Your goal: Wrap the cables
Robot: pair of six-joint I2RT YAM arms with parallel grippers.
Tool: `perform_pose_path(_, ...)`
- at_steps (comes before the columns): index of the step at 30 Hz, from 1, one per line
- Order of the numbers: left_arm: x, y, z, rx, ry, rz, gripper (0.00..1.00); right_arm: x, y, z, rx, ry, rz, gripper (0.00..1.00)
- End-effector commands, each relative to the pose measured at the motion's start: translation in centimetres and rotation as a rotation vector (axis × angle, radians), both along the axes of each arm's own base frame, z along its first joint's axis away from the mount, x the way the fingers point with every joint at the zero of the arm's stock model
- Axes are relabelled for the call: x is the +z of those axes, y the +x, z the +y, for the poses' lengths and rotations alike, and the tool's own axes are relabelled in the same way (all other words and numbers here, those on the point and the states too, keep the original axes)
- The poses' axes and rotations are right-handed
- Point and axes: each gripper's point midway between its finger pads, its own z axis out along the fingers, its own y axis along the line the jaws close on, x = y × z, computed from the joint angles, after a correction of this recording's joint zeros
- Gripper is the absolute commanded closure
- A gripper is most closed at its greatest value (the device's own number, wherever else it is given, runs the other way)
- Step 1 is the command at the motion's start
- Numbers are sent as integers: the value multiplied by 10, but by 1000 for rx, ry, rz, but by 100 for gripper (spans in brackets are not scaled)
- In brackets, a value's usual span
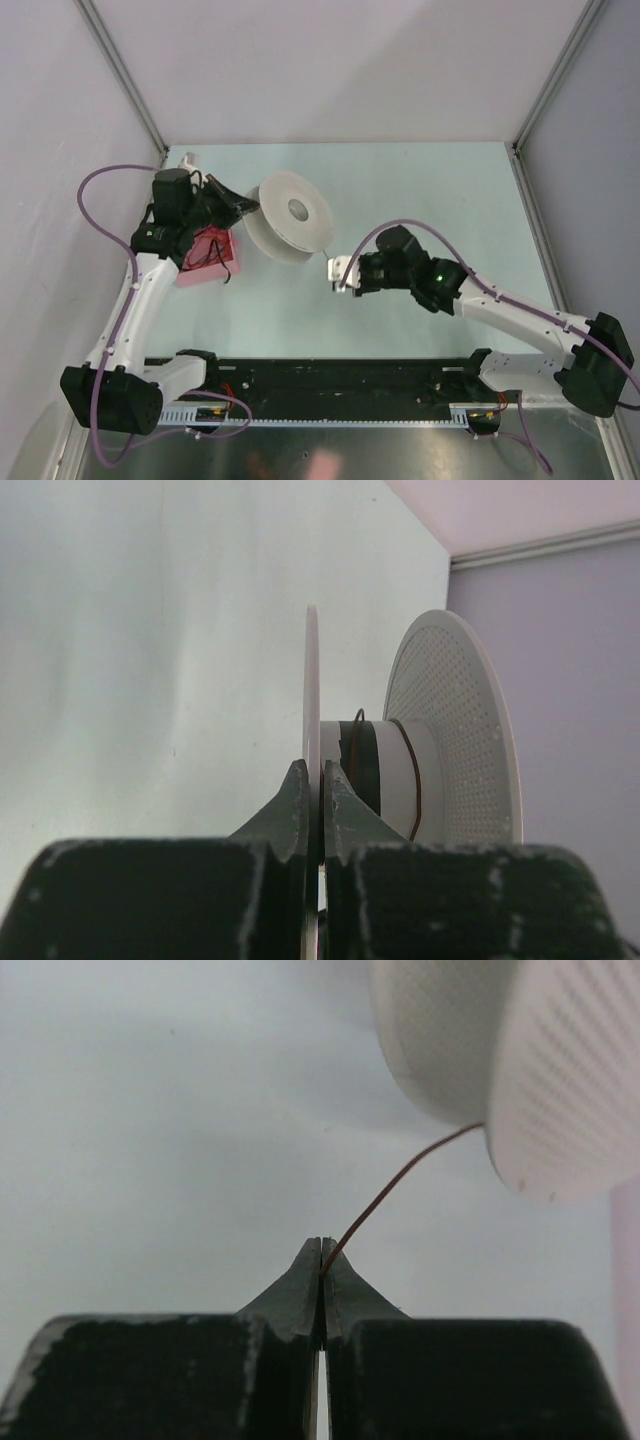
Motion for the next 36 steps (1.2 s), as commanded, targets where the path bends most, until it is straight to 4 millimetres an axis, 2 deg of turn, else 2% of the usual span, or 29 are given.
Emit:
perform_pose_path(1,97,-6,-21,-171,-54,-351,100,16,6,-9,-26,144,141,100)
perform_pose_path(4,122,-16,-31,-258,-69,-437,100,26,20,-15,-56,229,162,100)
perform_pose_path(7,139,-27,-41,-333,-110,-473,100,39,30,-19,-83,302,158,100)
perform_pose_path(14,182,-52,-52,-444,-176,-579,100,69,38,-19,-83,404,89,100)
perform_pose_path(16,191,-57,-53,-465,-175,-604,100,76,38,-21,-84,422,75,90)
perform_pose_path(20,204,-65,-55,-492,-178,-633,100,88,36,-28,-104,447,55,63)
perform_pose_path(23,207,-66,-55,-500,-179,-639,100,100,34,-38,-125,475,47,49)
perform_pose_path(28,215,-67,-56,-511,-182,-656,100,116,30,-56,-171,528,62,38)
perform_pose_path(31,218,-67,-57,-521,-191,-658,100,123,31,-67,-216,565,95,27)
perform_pose_path(36,220,-65,-57,-511,-213,-654,100,117,41,-79,-376,642,269,19)
